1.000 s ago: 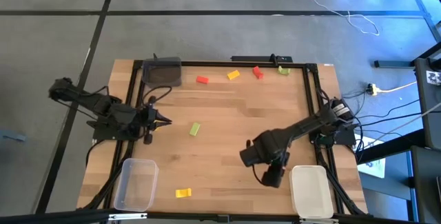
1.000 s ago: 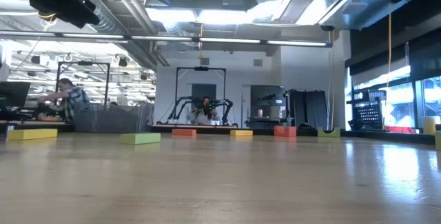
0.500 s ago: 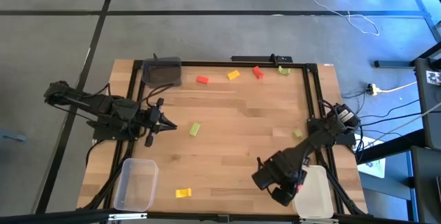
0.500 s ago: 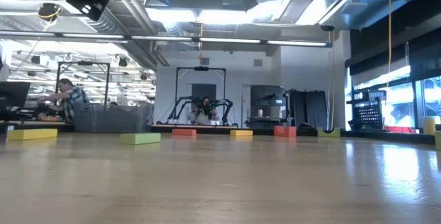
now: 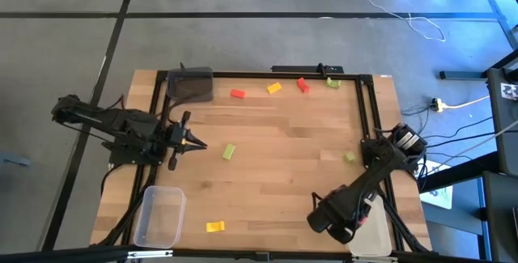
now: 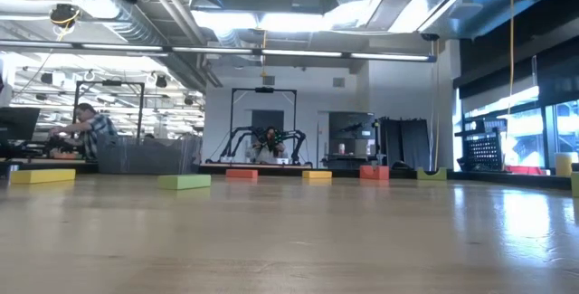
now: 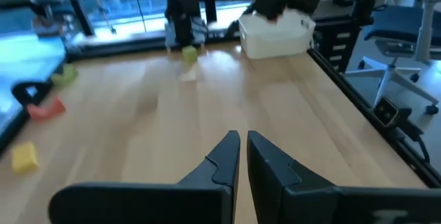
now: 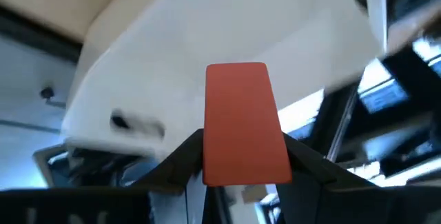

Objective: Sort & place blocks by color
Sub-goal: Put the bottom orange block into the white bin

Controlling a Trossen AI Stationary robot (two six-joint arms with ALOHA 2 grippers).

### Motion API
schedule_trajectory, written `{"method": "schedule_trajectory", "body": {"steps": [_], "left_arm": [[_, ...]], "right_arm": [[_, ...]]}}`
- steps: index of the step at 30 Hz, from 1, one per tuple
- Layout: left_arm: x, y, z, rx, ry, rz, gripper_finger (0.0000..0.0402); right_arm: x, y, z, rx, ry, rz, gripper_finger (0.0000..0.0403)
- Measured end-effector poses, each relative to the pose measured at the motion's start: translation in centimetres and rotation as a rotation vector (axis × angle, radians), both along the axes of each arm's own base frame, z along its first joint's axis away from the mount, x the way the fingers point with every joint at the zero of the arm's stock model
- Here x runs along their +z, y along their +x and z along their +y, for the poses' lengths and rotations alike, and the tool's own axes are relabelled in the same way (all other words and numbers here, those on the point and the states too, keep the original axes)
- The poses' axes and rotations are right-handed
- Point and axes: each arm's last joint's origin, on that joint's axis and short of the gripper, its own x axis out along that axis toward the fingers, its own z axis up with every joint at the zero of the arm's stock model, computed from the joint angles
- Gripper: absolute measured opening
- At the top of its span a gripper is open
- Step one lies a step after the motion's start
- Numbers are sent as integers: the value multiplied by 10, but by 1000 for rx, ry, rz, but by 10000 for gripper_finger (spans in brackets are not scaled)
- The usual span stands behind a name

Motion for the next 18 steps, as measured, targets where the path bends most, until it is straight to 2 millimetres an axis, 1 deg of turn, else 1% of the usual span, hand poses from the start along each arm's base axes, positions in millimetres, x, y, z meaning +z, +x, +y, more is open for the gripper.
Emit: {"method": "schedule_trajectory", "body": {"steps": [5,9,13,15,18], "left_arm": [[23,0,1,10,52,-5,22],[37,3,1,42,82,30,22],[42,8,0,67,106,81,22],[40,11,0,68,112,98,22],[37,15,-1,68,119,121,22]], "right_arm": [[-36,-5,-6,51,37,-54,131],[-57,-12,-12,67,57,-57,131],[-64,-18,-17,77,67,-17,134],[-65,-19,-18,87,74,-16,153],[-64,-19,-18,105,84,-26,194]]}}
